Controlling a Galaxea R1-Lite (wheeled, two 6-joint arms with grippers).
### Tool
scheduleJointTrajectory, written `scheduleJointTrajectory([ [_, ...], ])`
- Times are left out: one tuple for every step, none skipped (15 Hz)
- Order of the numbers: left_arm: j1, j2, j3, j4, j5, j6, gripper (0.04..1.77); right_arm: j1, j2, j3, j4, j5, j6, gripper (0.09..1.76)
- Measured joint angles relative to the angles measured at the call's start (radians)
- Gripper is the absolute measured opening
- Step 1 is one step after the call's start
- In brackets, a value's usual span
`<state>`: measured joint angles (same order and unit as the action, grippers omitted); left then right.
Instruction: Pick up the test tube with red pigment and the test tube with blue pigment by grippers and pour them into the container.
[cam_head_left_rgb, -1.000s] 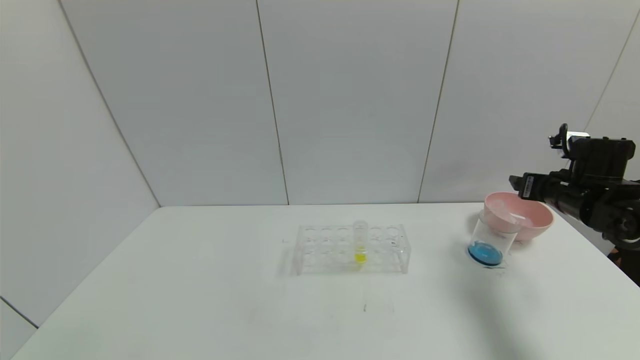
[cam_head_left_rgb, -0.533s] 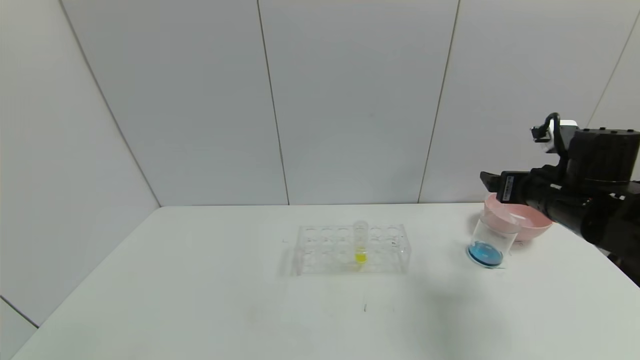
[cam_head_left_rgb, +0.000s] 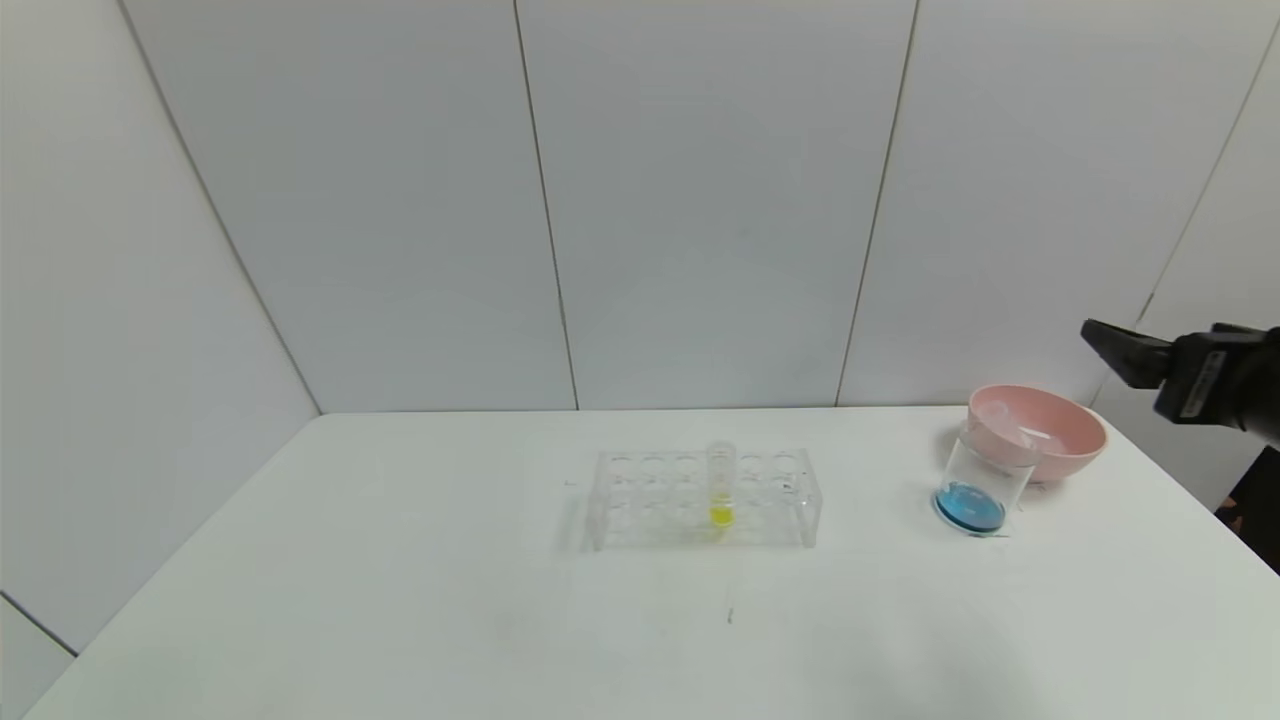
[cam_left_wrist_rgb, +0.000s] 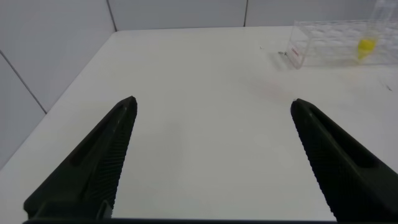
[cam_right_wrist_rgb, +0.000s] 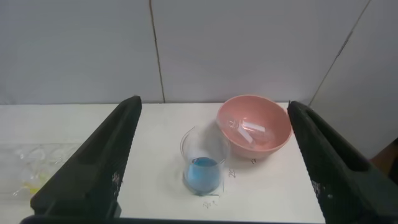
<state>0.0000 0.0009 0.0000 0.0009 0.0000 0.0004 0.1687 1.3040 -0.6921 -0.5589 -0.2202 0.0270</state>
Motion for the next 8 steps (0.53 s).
scheduleJointTrajectory([
  [0.000,0.000,0.000,0.000,0.000,0.000,1.76,0.009,-0.072,0.018,0.034,0.006,-0.005,1.68],
  [0.000,0.000,0.000,0.000,0.000,0.000,1.76,0.020,-0.150,0.034,0.077,0.013,-0.009,1.68],
  [0.000,0.000,0.000,0.000,0.000,0.000,1.76,0.027,-0.224,0.044,0.117,0.019,-0.012,1.69],
  [0.000,0.000,0.000,0.000,0.000,0.000,1.76,0.031,-0.302,0.052,0.157,0.025,-0.017,1.69],
  [0.000,0.000,0.000,0.000,0.000,0.000,1.76,0.032,-0.374,0.058,0.193,0.028,-0.024,1.69],
  [0.000,0.000,0.000,0.000,0.000,0.000,1.76,0.030,-0.446,0.062,0.222,0.029,-0.040,1.69],
  [0.000,0.000,0.000,0.000,0.000,0.000,1.76,0.028,-0.519,0.067,0.252,0.030,-0.064,1.70],
  [0.000,0.000,0.000,0.000,0.000,0.000,1.76,0.027,-0.598,0.071,0.286,0.030,-0.098,1.70],
])
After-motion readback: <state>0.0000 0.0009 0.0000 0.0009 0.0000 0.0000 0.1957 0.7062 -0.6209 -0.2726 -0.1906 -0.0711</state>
